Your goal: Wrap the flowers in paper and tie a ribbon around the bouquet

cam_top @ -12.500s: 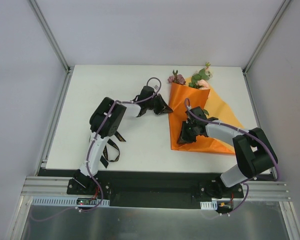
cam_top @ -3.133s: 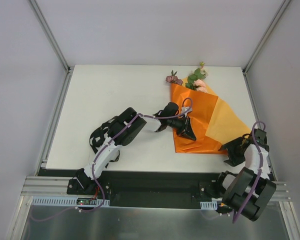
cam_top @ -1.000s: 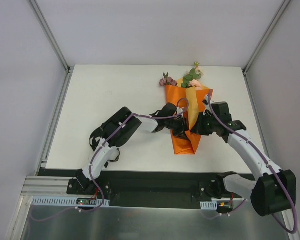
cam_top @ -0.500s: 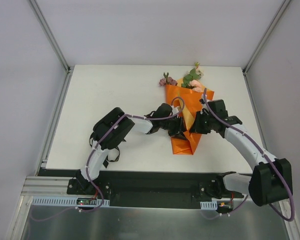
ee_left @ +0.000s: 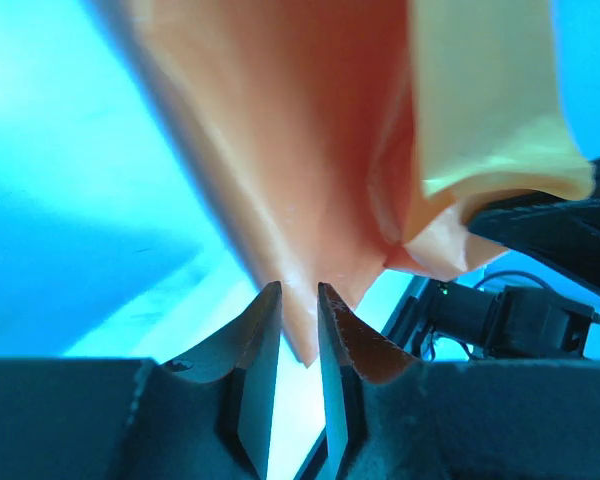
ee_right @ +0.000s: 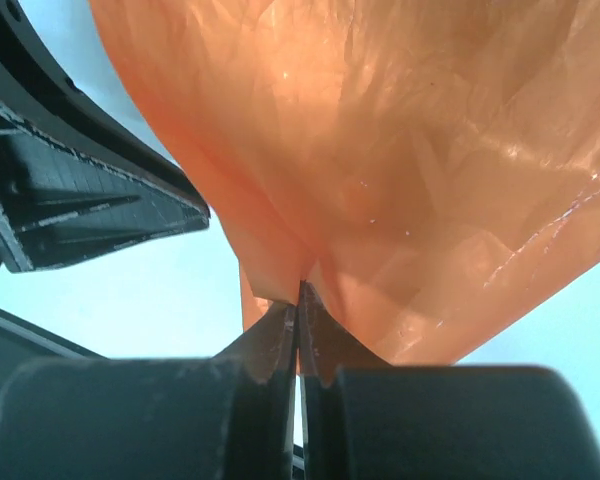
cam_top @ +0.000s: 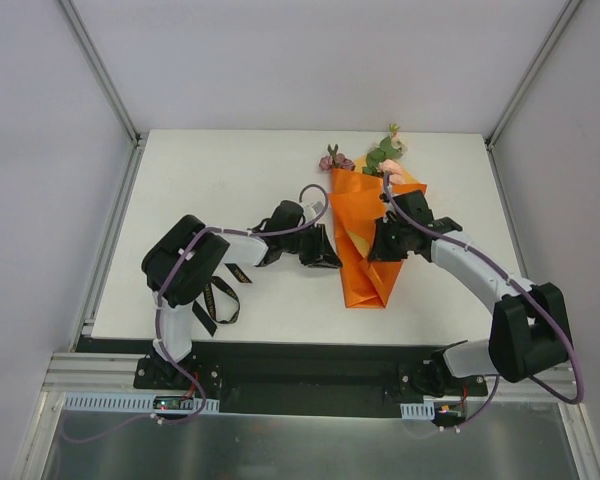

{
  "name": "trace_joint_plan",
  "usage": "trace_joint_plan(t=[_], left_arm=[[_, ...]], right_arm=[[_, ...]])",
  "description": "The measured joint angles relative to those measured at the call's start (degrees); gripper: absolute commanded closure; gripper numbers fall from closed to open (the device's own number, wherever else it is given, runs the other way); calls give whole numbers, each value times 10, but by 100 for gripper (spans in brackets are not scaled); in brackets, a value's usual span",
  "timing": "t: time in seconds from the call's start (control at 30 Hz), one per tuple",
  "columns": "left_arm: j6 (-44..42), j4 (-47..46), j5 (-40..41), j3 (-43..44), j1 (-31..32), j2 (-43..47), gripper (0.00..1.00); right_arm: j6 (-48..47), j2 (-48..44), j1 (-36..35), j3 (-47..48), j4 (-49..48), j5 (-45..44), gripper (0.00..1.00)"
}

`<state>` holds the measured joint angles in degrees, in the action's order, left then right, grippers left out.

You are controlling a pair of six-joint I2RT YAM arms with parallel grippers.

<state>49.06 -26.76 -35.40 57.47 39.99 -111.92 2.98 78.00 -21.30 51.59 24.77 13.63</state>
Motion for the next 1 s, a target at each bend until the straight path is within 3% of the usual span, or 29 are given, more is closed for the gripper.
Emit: trace_joint_plan(t=[0.17,0.23,0.4,0.43,0.63,0.83,1.0], left_arm=[[-1,-3,-1,-33,-41,4,79],[-2,-3,-2,-34,-49,4,69],[7,-15,-15,-34,-80,4,58],[11,-15,-19,-34,-86,4,49],[2,68,-3,27,-104,4,44],[-4,96,4,90,-104,-10,43],[-5,108,3,135,-104,-54,53]], right_arm=[[18,37,-29,29,-1,-32,97],[24,54,-42,41,-1,-43,96],[30,92,-82,55,-1,-70,95],[30,97,-85,55,-1,-72,95],[36,119,-89,57,-1,-89,95],[38,119,-89,59,-1,-98,95],[39,118,-90,60,-1,-100,94]])
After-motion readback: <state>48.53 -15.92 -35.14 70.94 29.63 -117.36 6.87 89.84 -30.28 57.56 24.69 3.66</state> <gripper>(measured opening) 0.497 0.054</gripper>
